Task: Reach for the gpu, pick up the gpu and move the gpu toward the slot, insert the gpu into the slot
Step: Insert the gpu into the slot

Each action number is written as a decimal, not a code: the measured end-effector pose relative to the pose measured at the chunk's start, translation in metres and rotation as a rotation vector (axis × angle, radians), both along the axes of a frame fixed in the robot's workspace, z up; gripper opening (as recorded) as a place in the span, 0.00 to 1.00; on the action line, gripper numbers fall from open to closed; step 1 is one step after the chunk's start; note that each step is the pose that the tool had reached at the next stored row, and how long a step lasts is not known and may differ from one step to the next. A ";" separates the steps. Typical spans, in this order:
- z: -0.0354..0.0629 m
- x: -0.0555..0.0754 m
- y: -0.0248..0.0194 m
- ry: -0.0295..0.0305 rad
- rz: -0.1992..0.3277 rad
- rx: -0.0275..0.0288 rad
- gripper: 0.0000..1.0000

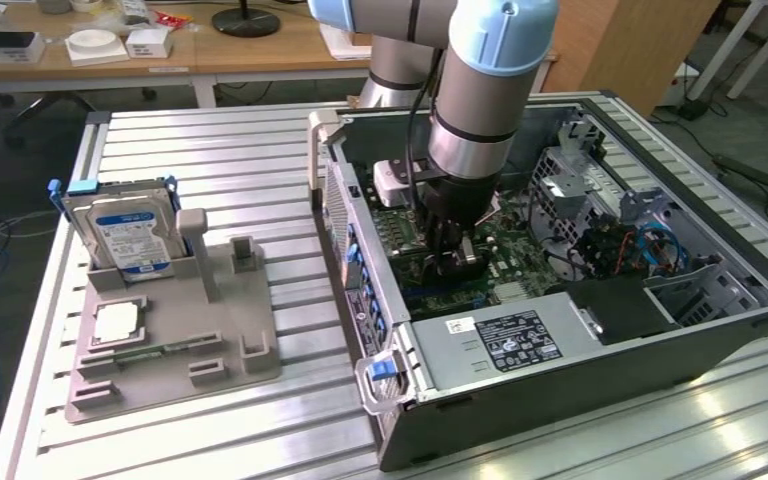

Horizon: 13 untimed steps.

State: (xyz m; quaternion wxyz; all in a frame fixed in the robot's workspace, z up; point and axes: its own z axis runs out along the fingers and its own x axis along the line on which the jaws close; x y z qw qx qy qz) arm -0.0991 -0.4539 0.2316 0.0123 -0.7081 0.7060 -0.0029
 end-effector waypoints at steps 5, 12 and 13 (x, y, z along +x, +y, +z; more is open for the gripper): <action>0.0000 0.000 0.0000 -0.0001 0.000 -0.0002 0.28; 0.0019 0.000 0.0002 -0.0008 0.000 0.0012 0.28; 0.0037 0.000 0.0003 -0.0008 0.000 0.0023 0.28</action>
